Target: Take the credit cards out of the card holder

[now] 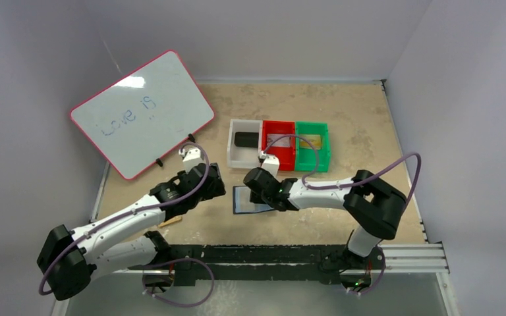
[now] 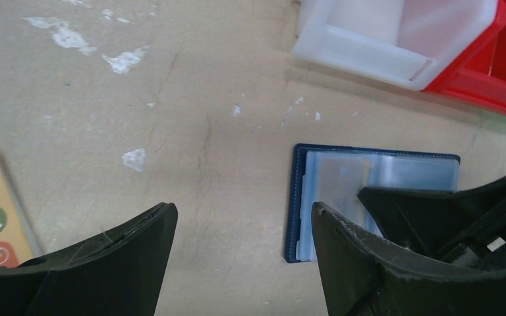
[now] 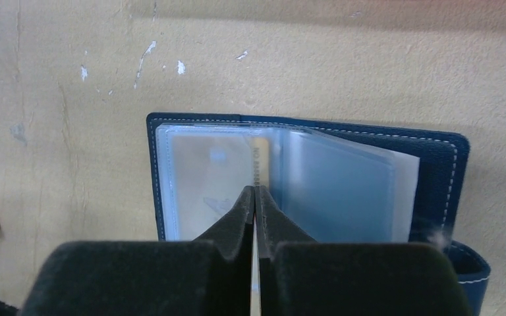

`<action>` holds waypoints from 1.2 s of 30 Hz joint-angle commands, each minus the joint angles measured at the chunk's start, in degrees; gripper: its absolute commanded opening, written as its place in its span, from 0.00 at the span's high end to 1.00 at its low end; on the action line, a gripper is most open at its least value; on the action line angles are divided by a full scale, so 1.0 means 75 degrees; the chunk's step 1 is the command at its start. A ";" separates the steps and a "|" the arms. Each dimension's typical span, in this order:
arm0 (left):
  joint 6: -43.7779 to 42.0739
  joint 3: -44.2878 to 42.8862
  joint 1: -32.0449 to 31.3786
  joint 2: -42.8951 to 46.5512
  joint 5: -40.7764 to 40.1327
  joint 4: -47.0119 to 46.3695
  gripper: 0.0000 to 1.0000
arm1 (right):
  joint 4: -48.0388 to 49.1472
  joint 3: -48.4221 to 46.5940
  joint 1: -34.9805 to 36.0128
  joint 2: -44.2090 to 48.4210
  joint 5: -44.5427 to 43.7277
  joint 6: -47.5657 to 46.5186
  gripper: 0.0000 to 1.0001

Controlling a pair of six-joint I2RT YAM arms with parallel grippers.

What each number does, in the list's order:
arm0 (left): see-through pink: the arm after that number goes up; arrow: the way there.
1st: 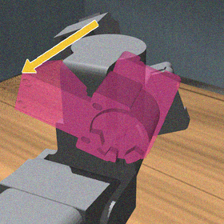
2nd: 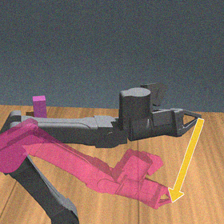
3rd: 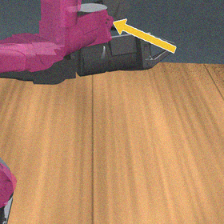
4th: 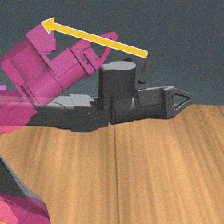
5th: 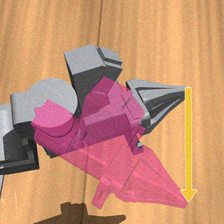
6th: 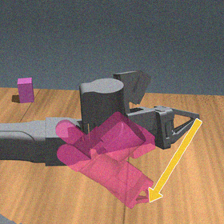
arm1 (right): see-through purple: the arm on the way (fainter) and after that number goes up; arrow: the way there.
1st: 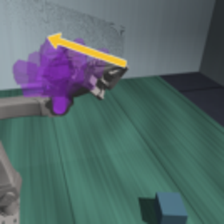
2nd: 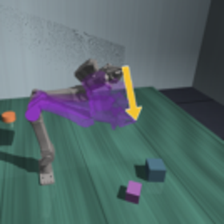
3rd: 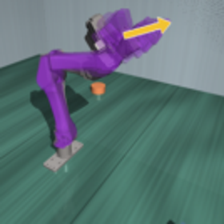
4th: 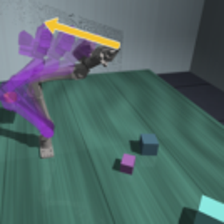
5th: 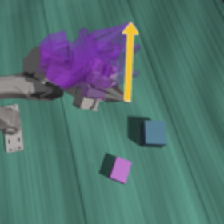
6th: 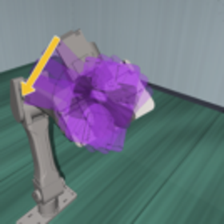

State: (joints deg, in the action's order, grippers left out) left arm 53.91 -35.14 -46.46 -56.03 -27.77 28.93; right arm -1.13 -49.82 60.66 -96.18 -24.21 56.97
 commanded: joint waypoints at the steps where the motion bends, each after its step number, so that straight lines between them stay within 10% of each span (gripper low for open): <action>1: -0.0381 -0.0015 0.0043 -0.0201 0.0872 -0.0920 0.27 | 0.0360 0.0586 -0.0289 0.0188 0.0714 -0.0087 0.95; 7: 0.0039 -0.0055 0.0042 0.0036 -0.0003 -0.0512 0.28 | -0.0322 -0.0033 -0.0175 0.0425 -0.0019 -0.0622 0.57; 17: 0.0410 -0.0096 0.0045 0.0961 -0.1207 0.0375 0.28 | -0.1738 -0.1298 0.0313 -0.0453 -0.0712 -0.0590 0.34; 36: 0.0365 -0.0097 0.0043 0.0741 -0.1068 0.0348 0.28 | -0.1116 -0.0608 0.0362 -0.0359 -0.0172 -0.0118 0.56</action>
State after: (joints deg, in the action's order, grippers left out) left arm 56.42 -35.14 -46.46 -50.30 -34.76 32.34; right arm -11.40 -57.43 63.33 -100.05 -28.34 55.44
